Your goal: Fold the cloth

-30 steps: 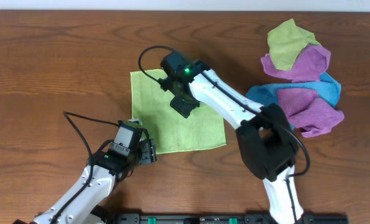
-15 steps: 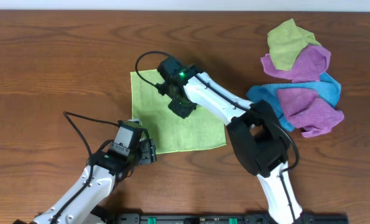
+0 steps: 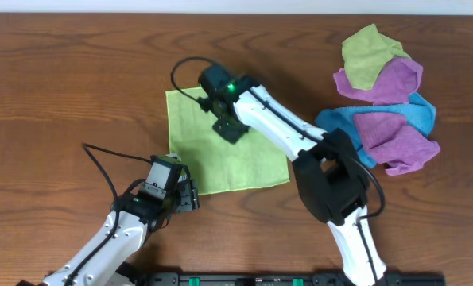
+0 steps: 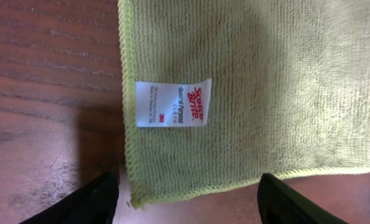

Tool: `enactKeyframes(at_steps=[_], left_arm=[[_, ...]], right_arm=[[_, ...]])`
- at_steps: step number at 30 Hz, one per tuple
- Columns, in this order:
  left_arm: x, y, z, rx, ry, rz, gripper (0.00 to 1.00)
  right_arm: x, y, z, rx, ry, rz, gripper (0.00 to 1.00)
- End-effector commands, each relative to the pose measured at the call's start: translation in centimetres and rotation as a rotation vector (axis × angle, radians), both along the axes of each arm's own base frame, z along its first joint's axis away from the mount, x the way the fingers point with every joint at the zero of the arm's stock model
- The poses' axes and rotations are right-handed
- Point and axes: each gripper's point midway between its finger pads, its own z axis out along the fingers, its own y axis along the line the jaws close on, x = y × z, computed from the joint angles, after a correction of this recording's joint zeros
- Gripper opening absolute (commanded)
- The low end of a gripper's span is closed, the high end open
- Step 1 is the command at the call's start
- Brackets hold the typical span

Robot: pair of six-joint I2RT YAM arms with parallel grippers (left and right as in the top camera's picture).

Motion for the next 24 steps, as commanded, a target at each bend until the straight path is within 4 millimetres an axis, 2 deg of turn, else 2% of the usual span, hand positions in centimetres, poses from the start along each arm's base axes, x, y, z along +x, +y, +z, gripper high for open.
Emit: enactKeyframes(at_steps=[1,5,9,11,16,19,20,21,22,23,24], left_arm=[[-0.3,0.6,-0.5,0.023,0.017,0.009,0.73],[-0.6,0.7,-0.6,0.028,0.028,0.010,0.72],[-0.7,0.7,-0.6,0.028,0.036,0.016,0.72],[-0.8,0.7,-0.6,0.028,0.037,0.016,0.72],[-1.1,0.9,-0.8,0.032,0.054,0.024,0.72],[-1.2,0.9,-0.8,0.029,0.061,0.034,0.73],[-1.2,0.9,-0.8,0.026,0.063,0.040,0.73],[-1.3,0.8,-0.8,0.019,0.066,0.043,0.73],[-1.4,0.7,-0.8,0.014,0.071,0.041,0.73],[-1.5,0.6,-0.9,0.007,0.076,0.038,0.73],[-1.5,0.5,-0.9,0.002,0.079,0.037,0.73]], right_arm=[[1.4,0.9,1.8,0.021,-0.060,-0.016,0.02],[1.7,1.0,2.2,0.023,-0.072,-0.013,0.02],[3.1,-0.3,2.4,-0.010,-0.122,-0.044,0.01],[4.2,-1.2,2.6,-0.021,-0.148,-0.069,0.01],[7.4,-5.3,2.8,-0.026,-0.185,-0.173,0.06],[11.2,-9.4,3.5,-0.031,-0.295,-0.345,0.40],[12.6,-11.1,3.9,-0.035,-0.345,-0.414,0.44],[14.0,-13.2,4.2,-0.027,-0.388,-0.512,0.59],[14.3,-14.4,4.3,-0.013,-0.390,-0.579,0.74],[14.0,-15.3,4.2,-0.012,-0.373,-0.633,0.74],[13.6,-15.7,4.0,-0.015,-0.354,-0.651,0.79]])
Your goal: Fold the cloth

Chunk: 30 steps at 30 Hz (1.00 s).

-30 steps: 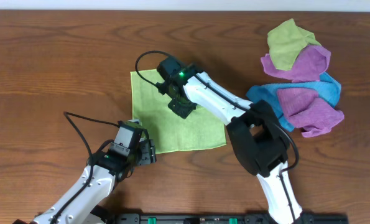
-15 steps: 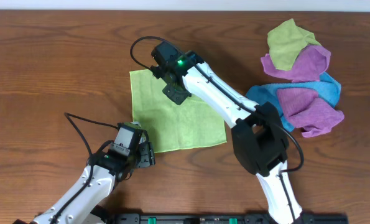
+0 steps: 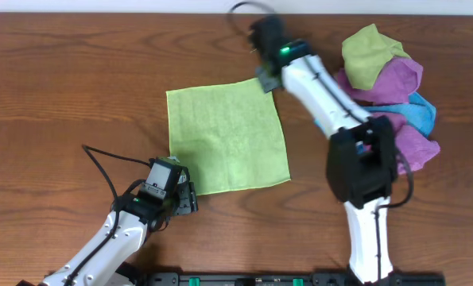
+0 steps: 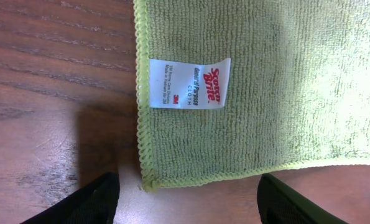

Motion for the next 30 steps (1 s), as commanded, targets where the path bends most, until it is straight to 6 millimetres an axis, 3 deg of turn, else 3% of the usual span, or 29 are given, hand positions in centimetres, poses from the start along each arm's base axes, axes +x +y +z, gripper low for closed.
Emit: enactKeyframes(at_steps=[1,2,6,11,13,18,22,26,30], left_arm=[[-0.6,0.1,-0.4,-0.010,0.035,0.019,0.73],[-0.6,0.1,-0.4,-0.011,0.035,0.021,0.73],[-0.6,0.1,-0.4,-0.012,0.035,0.021,0.74],[-0.4,0.0,-0.3,-0.015,0.030,0.020,0.77],[-0.1,-0.2,0.1,-0.017,0.019,0.015,0.77],[1.7,-0.5,1.8,0.004,-0.044,-0.036,0.78],[3.3,1.9,3.4,0.119,-0.077,-0.011,0.82],[3.4,2.3,3.5,0.083,-0.056,-0.005,0.83],[3.3,2.6,3.4,0.039,-0.032,-0.001,0.83]], right_arm=[[-0.2,-2.2,-0.4,0.010,0.007,-0.153,0.90],[-0.7,-2.3,-0.6,0.009,0.032,-0.151,0.99],[-2.5,-1.5,-1.2,-0.005,0.104,-0.126,0.99],[-5.7,0.9,-2.1,0.009,0.228,-0.046,0.99],[-6.6,1.1,-1.6,0.000,0.250,-0.036,0.99],[-7.7,1.2,1.7,0.056,0.244,-0.033,0.99],[-8.3,0.3,5.2,0.140,0.227,-0.045,0.99],[-10.2,-0.5,8.0,0.231,0.261,-0.021,0.98],[-13.1,-1.5,9.0,0.291,0.366,0.013,0.93]])
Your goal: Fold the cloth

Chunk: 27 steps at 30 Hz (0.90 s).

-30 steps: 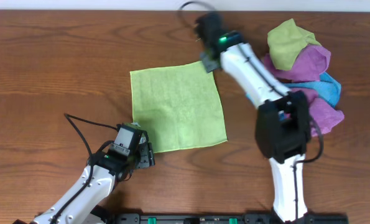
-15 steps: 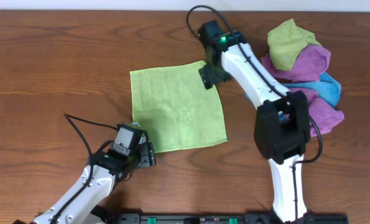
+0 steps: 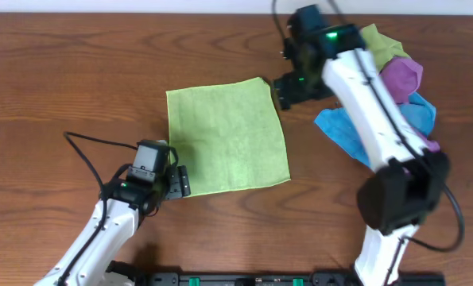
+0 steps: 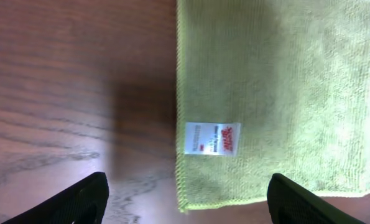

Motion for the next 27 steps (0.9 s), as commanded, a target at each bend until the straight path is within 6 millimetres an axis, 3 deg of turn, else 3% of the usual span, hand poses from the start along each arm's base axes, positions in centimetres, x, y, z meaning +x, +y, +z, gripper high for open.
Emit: enactKeyframes(at_steps=[1,6,9,11,15,17,19,21,23,27], left_arm=[[0.2,0.0,0.1,-0.036,0.012,-0.028,0.83],[0.1,-0.6,0.4,-0.135,0.024,-0.053,0.84],[0.2,-0.4,0.4,-0.134,0.021,-0.046,0.87],[0.3,-0.4,0.5,-0.134,0.016,-0.047,0.90],[0.4,-0.6,0.6,-0.148,0.011,-0.053,0.93],[0.3,-1.1,0.7,-0.175,0.015,-0.064,0.93],[0.3,-1.3,0.8,-0.187,0.017,-0.070,0.93],[0.3,-1.4,0.8,-0.192,0.015,-0.071,0.92],[0.3,-1.5,0.8,-0.199,0.017,-0.070,0.92],[0.3,-1.5,0.9,-0.218,0.020,-0.063,0.92]], right_arm=[[-1.9,0.1,0.8,0.111,0.067,0.052,0.94],[-5.7,0.1,-1.0,0.213,0.159,0.074,0.87],[-6.7,-1.9,-1.4,0.146,0.124,-0.027,0.90],[-7.8,-3.5,1.3,0.092,0.055,-0.041,0.98],[-10.1,-5.1,6.9,0.073,-0.111,-0.056,0.99],[-12.2,-6.8,9.9,0.053,-0.250,-0.078,0.99],[-14.0,-7.3,10.4,0.070,-0.327,-0.079,0.99],[-15.3,-7.4,8.9,0.115,-0.408,-0.113,0.99],[-15.8,-6.2,6.0,0.207,-0.428,-0.113,0.99],[-16.5,-4.6,-0.4,0.330,-0.300,-0.147,0.99]])
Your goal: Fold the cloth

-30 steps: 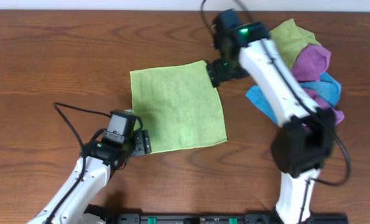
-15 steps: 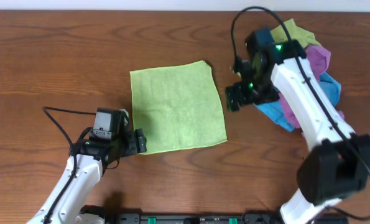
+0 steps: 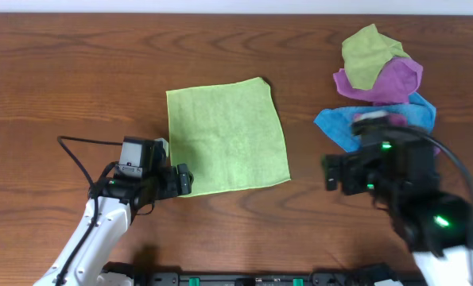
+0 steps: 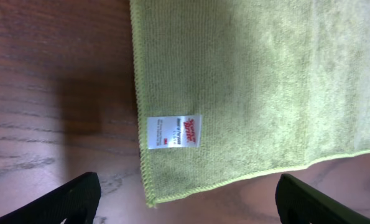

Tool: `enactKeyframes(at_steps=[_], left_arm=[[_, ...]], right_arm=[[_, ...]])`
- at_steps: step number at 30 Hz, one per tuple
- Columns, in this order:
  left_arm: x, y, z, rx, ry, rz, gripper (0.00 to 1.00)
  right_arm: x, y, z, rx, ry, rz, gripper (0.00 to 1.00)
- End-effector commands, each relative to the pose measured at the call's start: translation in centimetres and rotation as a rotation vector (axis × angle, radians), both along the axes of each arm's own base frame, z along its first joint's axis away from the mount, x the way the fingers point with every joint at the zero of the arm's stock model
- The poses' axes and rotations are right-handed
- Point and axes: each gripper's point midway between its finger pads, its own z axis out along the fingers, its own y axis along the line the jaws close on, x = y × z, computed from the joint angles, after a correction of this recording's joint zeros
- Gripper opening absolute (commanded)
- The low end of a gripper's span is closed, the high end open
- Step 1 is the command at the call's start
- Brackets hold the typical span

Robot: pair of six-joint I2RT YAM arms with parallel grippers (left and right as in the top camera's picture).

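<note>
A lime-green cloth lies flat and square on the wooden table. In the left wrist view its near left corner and white label show. My left gripper sits at that corner, open, with the corner between its fingers and nothing gripped. My right gripper hovers to the right of the cloth, apart from it. It is blurred and looks open and empty.
A heap of crumpled cloths, yellow-green, purple and blue, lies at the far right, just behind my right arm. A black rail runs along the table's front edge.
My right arm has moved from the cloth's far right corner to the near right side of the table, off the cloth. My left gripper shifted slightly left. The cloth lies as before.
My right gripper was first over the cloth's far middle, then at its far right corner, then just right of that corner. Now it is by the near right. The cloth stayed flat throughout. My left gripper stayed open at the near left corner.
</note>
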Motion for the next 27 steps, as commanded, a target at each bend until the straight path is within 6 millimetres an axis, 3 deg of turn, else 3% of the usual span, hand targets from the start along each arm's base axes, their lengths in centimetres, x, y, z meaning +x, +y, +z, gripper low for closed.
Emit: enactKeyframes(at_steps=[1,6,10,11,12,13,17,21,27], left_arm=[[0.0,0.2,0.3,-0.031,0.012,0.011,0.92],[-1.3,1.2,0.5,-0.149,0.080,0.025,0.89],[-0.9,1.5,1.1,-0.212,0.059,0.040,0.90],[-1.0,1.6,1.1,-0.209,0.059,0.034,0.90],[-1.1,1.7,0.9,-0.197,0.058,0.028,0.90],[-1.2,1.8,0.7,-0.191,0.060,0.030,0.90],[-1.8,2.0,-0.4,-0.214,0.071,0.053,0.89],[-1.7,1.8,-0.1,-0.314,0.045,0.075,0.90],[-1.2,2.0,0.2,-0.382,0.018,0.106,0.90]], right_arm=[[-1.0,1.2,-5.8,0.121,0.188,-0.014,0.99],[-0.2,1.7,-9.1,0.218,0.327,-0.029,0.99],[0.3,2.9,-9.9,0.284,0.366,0.002,0.99],[0.3,3.2,-10.1,0.303,0.380,0.012,0.97],[0.3,3.4,-10.3,0.313,0.394,0.016,0.85],[0.3,3.5,-10.7,0.314,0.407,0.015,0.81],[0.6,4.2,-11.9,0.354,0.457,0.031,0.81],[0.8,5.9,-12.8,0.441,0.496,0.103,0.79],[0.8,6.7,-14.6,0.482,0.556,0.126,0.78]])
